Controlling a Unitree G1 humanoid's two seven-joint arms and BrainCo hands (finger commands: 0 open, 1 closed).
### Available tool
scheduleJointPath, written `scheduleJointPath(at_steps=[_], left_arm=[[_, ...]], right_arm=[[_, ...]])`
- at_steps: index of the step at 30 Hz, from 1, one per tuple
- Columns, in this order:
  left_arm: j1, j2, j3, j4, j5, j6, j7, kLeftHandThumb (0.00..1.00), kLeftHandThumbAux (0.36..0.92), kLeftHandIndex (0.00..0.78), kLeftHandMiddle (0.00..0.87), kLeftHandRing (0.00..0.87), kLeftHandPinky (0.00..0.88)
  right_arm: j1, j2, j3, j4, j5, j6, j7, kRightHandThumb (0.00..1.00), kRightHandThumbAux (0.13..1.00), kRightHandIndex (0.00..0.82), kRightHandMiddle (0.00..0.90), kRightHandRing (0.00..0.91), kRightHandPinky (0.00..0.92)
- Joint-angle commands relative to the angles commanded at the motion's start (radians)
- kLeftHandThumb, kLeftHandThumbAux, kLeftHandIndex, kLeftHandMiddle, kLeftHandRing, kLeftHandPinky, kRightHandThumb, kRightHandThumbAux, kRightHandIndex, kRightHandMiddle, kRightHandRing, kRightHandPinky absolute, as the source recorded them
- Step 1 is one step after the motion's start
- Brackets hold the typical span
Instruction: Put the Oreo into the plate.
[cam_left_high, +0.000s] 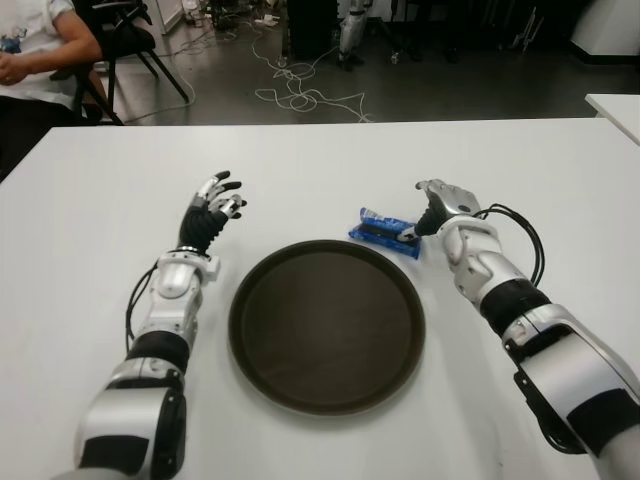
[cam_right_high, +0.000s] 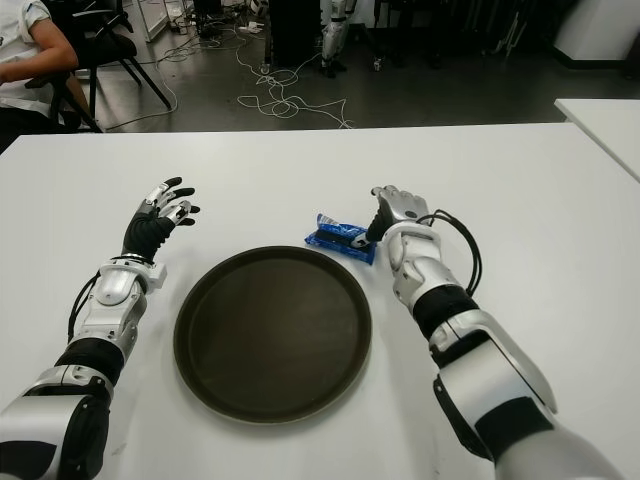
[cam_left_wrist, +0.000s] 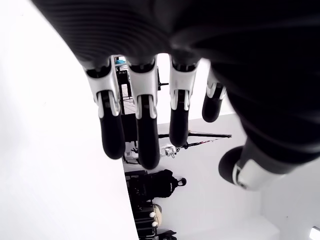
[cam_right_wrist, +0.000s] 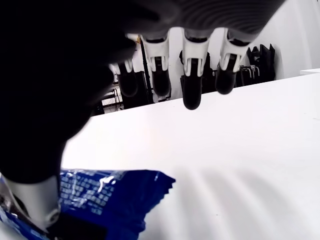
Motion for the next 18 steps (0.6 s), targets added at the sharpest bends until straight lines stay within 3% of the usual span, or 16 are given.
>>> scheduleJointPath(at_steps=[13, 18], left_arm=[[0.0, -0.002, 0.001, 0.003, -0.001, -0.005, 0.0, 0.734, 0.613, 0.139, 0.219, 0.306, 0.343], [0.0, -0.004, 0.004, 0.005, -0.005, -0.009, -0.003, 0.755, 0.61, 0.151, 0.225, 0.337, 0.335]], right_arm=[[-0.012, 0.003, 0.003, 0.036, 0.002, -0.01, -0.01, 0.0, 0.7, 0.129, 0.128, 0.139, 0.124], [-0.016, 0.006, 0.001, 0.054, 0.003, -0.017, -0.024, 0.0, 0.7, 0.141, 0.134, 0.145, 0.132]])
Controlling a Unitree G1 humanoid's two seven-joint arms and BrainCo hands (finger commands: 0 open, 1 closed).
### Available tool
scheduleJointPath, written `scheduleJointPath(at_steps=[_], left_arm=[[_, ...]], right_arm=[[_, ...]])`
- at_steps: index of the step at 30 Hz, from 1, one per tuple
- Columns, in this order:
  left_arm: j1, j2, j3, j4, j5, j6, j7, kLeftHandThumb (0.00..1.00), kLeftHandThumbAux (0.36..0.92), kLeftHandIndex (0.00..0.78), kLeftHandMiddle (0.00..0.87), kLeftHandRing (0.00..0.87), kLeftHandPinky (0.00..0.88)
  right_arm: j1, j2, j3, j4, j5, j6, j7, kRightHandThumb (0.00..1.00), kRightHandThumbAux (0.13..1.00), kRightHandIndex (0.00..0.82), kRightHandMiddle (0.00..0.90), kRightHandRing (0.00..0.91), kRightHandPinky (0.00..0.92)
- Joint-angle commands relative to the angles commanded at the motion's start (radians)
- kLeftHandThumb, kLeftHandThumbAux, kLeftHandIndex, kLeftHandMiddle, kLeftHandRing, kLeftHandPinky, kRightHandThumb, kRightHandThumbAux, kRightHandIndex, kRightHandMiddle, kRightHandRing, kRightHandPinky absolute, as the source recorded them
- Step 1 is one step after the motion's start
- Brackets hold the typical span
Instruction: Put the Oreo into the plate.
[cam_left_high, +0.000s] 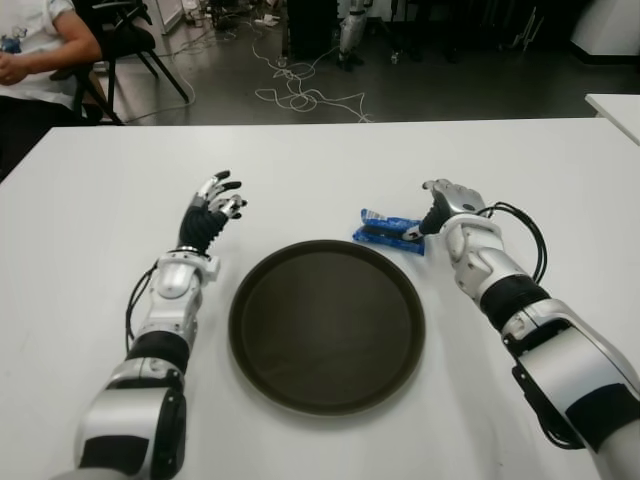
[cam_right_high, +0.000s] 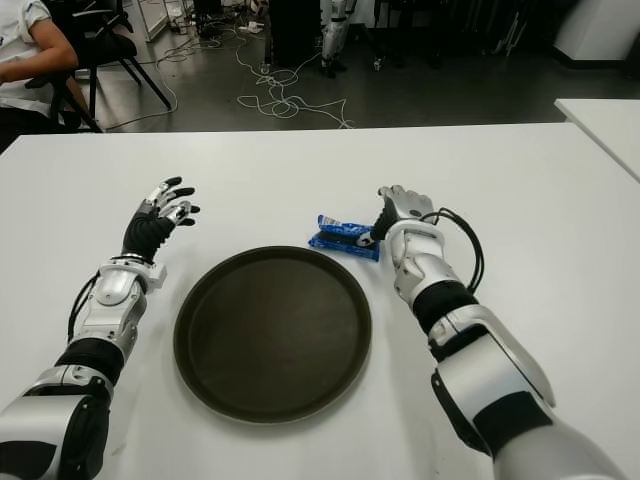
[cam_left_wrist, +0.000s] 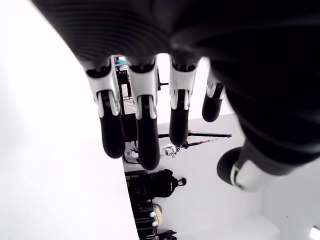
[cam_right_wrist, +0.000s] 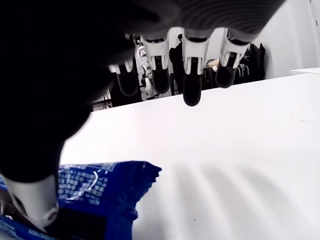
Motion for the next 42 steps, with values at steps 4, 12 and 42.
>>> scheduleJointPath(at_steps=[4, 12, 42], left_arm=[[-0.002, -0.001, -0.001, 0.003, 0.0, 0.0, 0.0, 0.768, 0.61, 0.152, 0.224, 0.344, 0.32], [-0.004, 0.002, -0.001, 0.007, 0.0, 0.004, -0.007, 0.74, 0.603, 0.14, 0.224, 0.323, 0.335], [-0.006, 0.011, -0.007, 0.007, 0.016, 0.011, 0.005, 0.728, 0.611, 0.138, 0.221, 0.307, 0.327]], right_arm=[[-0.004, 0.0, -0.001, 0.011, 0.002, -0.005, -0.002, 0.0, 0.699, 0.15, 0.139, 0.15, 0.139], [-0.007, 0.001, -0.005, 0.026, 0.006, -0.024, -0.016, 0.0, 0.701, 0.156, 0.143, 0.158, 0.156], [0.052, -0.088, -0.057, -0.24, 0.011, -0.001, -0.016, 0.0, 0.722, 0.137, 0.124, 0.148, 0.161]])
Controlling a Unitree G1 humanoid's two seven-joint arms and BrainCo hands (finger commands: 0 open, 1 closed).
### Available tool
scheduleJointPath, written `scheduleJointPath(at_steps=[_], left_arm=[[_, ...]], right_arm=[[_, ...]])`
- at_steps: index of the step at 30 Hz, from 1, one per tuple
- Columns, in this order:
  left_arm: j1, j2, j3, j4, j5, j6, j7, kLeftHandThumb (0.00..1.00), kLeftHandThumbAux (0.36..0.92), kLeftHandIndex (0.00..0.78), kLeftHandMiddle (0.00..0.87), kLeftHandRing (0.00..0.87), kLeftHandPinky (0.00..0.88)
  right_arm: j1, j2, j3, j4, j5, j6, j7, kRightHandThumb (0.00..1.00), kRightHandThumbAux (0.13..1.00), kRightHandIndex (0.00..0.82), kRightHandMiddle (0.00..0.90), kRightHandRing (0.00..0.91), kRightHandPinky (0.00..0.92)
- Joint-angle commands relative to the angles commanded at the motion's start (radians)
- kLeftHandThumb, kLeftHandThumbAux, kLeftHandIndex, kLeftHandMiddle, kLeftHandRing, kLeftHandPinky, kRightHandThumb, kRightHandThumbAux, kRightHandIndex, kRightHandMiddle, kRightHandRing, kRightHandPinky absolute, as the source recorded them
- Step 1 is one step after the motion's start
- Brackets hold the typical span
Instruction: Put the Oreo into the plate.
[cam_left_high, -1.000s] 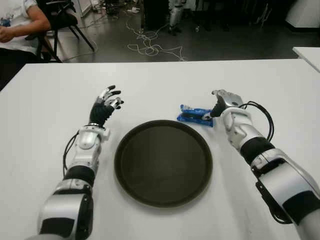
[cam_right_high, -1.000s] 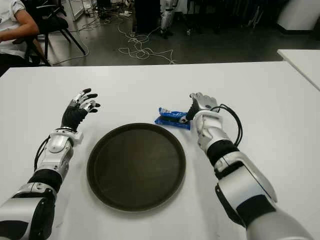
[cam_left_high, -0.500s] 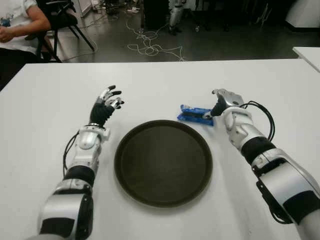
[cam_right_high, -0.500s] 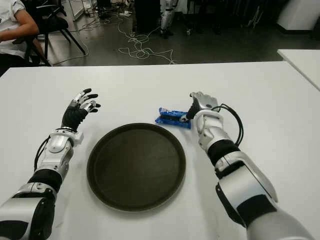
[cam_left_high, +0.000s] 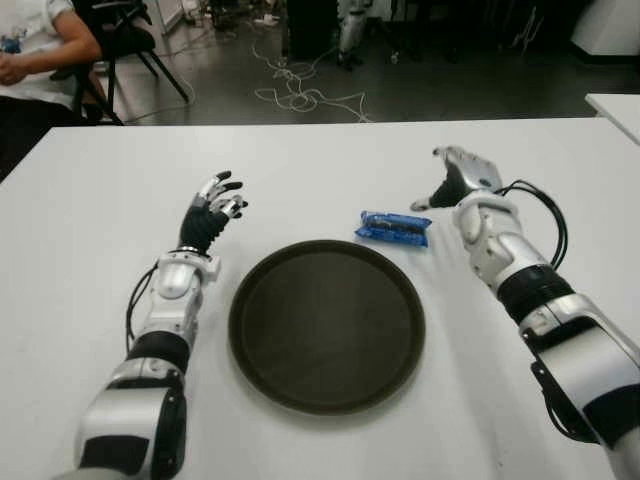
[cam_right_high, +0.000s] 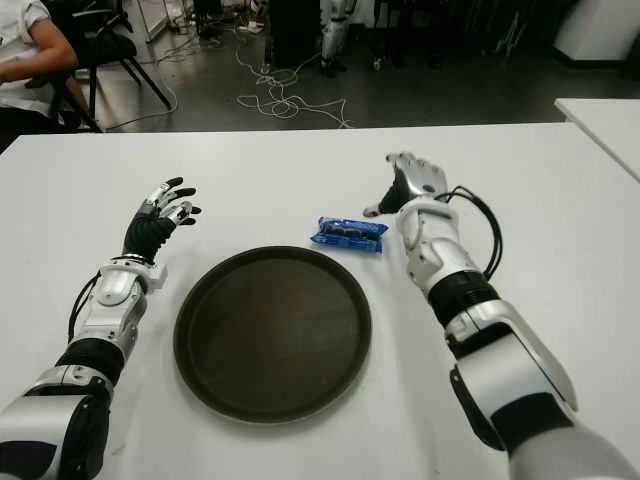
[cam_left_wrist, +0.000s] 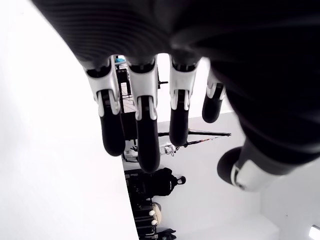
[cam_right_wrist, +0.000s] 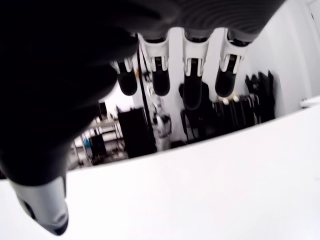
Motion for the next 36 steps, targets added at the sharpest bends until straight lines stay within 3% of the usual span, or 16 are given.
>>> scheduleJointPath(at_steps=[9, 23, 36], left_arm=[[0.0, -0.001, 0.0, -0.004, 0.001, 0.007, 0.001, 0.719, 0.606, 0.139, 0.219, 0.301, 0.329], [0.004, -0.004, -0.001, -0.014, 0.0, 0.008, 0.005, 0.73, 0.603, 0.146, 0.22, 0.298, 0.334], [0.004, -0.006, -0.004, -0.021, -0.004, 0.016, 0.002, 0.712, 0.61, 0.146, 0.225, 0.316, 0.349]], right_arm=[[0.006, -0.009, -0.026, -0.021, 0.015, -0.003, 0.002, 0.0, 0.721, 0.143, 0.13, 0.148, 0.155], [-0.01, 0.0, -0.019, 0.054, 0.012, -0.027, 0.023, 0.0, 0.753, 0.154, 0.144, 0.154, 0.156], [-0.011, 0.034, 0.012, 0.135, 0.001, -0.078, 0.021, 0.0, 0.75, 0.146, 0.14, 0.156, 0.164]])
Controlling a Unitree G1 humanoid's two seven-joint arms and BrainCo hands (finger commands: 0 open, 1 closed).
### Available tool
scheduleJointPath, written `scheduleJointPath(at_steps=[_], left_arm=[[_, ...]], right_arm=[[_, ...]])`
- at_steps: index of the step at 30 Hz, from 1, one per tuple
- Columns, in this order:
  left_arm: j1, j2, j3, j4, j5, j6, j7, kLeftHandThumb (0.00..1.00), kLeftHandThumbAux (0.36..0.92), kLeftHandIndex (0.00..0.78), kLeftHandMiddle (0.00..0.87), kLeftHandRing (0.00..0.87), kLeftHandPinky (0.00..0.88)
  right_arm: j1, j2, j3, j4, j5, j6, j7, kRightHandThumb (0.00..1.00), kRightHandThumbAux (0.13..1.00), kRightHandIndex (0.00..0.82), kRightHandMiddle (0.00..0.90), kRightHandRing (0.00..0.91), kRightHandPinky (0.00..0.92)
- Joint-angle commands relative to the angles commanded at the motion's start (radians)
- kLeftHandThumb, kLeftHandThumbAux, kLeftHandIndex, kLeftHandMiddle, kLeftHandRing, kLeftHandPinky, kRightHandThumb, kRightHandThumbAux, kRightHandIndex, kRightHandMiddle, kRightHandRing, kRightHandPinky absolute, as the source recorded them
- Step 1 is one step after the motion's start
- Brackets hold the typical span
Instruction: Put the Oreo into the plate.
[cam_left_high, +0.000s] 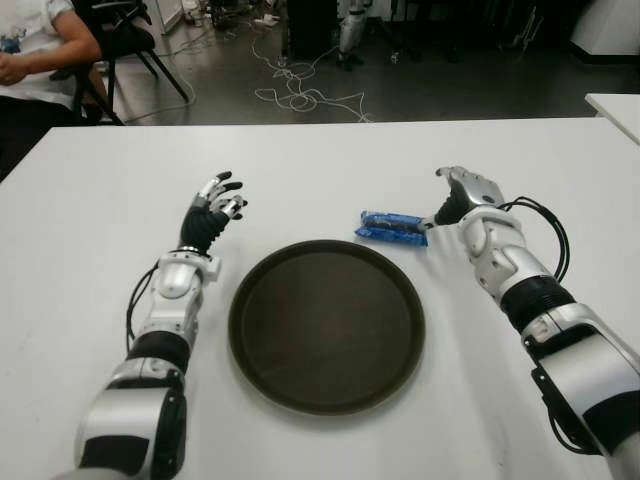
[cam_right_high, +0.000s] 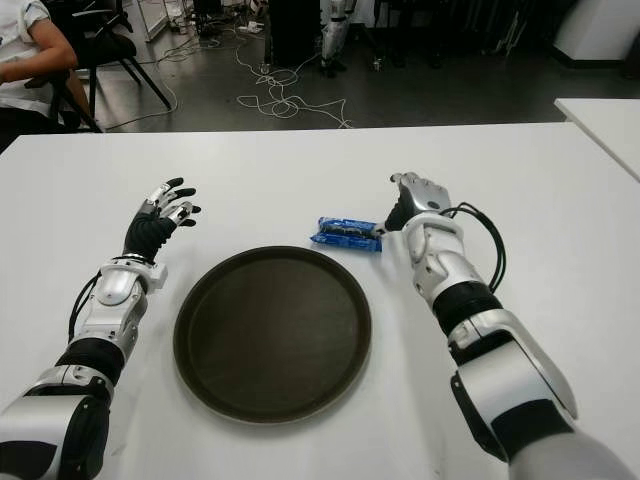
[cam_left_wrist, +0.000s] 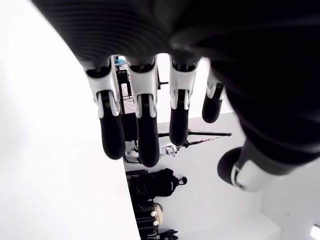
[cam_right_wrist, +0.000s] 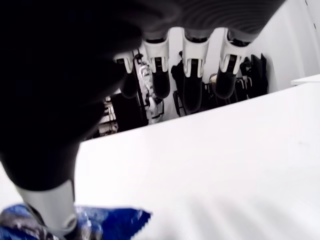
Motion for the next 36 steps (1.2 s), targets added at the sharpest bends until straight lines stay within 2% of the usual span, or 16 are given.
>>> scheduleJointPath(at_steps=[9, 10, 12, 15, 19, 36], left_arm=[[0.002, 0.0, 0.0, -0.008, -0.002, 0.007, -0.007, 0.721, 0.611, 0.148, 0.225, 0.318, 0.328], [0.002, 0.0, -0.001, -0.009, -0.001, 0.008, -0.007, 0.821, 0.624, 0.147, 0.224, 0.368, 0.321], [0.003, 0.001, -0.003, -0.011, 0.001, 0.009, -0.006, 0.908, 0.634, 0.148, 0.223, 0.412, 0.315], [0.003, 0.0, -0.004, -0.014, 0.001, 0.009, -0.004, 0.97, 0.642, 0.147, 0.222, 0.441, 0.313], [0.004, -0.001, -0.003, -0.016, -0.001, 0.012, -0.004, 0.993, 0.645, 0.146, 0.225, 0.45, 0.326], [0.005, -0.003, -0.002, -0.025, -0.005, 0.028, -0.001, 1.0, 0.647, 0.151, 0.217, 0.455, 0.349]], right_arm=[[-0.004, 0.012, 0.024, 0.029, 0.002, -0.04, 0.027, 0.0, 0.728, 0.155, 0.14, 0.147, 0.141], [-0.004, 0.016, 0.027, 0.035, 0.001, -0.044, 0.027, 0.0, 0.725, 0.153, 0.141, 0.149, 0.142], [-0.005, 0.026, 0.033, 0.047, -0.002, -0.051, 0.024, 0.0, 0.723, 0.149, 0.142, 0.152, 0.144], [-0.004, 0.036, 0.042, 0.053, -0.007, -0.057, 0.018, 0.0, 0.722, 0.14, 0.138, 0.153, 0.147], [0.0, 0.053, 0.055, 0.042, -0.012, -0.043, 0.024, 0.0, 0.723, 0.123, 0.125, 0.146, 0.15], [0.002, 0.069, 0.069, 0.046, -0.009, -0.034, 0.041, 0.0, 0.738, 0.122, 0.12, 0.135, 0.146]])
